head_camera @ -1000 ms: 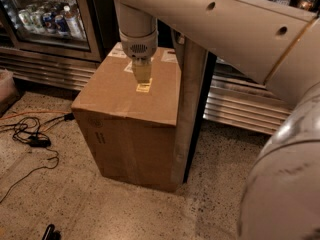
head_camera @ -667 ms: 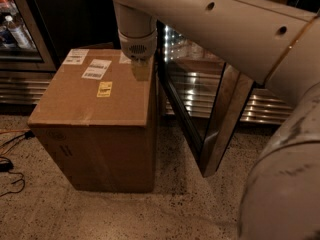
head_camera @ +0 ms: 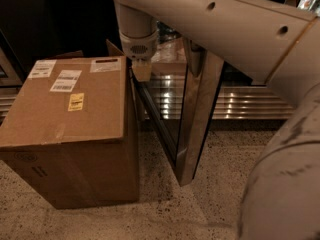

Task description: Close left fridge door

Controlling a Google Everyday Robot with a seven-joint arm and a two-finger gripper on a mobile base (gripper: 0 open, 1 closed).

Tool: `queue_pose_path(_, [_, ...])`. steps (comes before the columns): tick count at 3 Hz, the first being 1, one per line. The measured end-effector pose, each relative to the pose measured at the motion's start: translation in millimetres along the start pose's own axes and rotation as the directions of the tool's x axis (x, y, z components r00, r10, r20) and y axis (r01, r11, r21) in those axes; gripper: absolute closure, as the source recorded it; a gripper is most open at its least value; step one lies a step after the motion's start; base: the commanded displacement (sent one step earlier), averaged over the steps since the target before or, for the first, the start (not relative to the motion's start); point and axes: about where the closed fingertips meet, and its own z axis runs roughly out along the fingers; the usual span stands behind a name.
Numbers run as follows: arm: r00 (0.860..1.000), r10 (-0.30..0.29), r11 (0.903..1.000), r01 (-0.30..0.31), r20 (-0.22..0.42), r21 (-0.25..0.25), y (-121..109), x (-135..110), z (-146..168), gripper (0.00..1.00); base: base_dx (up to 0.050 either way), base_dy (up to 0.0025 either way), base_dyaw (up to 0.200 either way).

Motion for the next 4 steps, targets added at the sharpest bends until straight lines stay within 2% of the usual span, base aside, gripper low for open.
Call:
queue_pose_path(1, [1.0,0.0,1.0,0.0,0.0,0.0,0.0,0.0,0.0,1.0,0.05,0.00003,0.0])
queue_pose_path(2, [1.0,0.0,1.0,0.0,0.0,0.0,0.0,0.0,0.0,1.0,0.0,0.00002,-0.194])
queue_pose_path(4, [1.0,0.0,1.0,0.0,0.0,0.0,0.0,0.0,0.0,1.0,0.05,-0.00005,0.002])
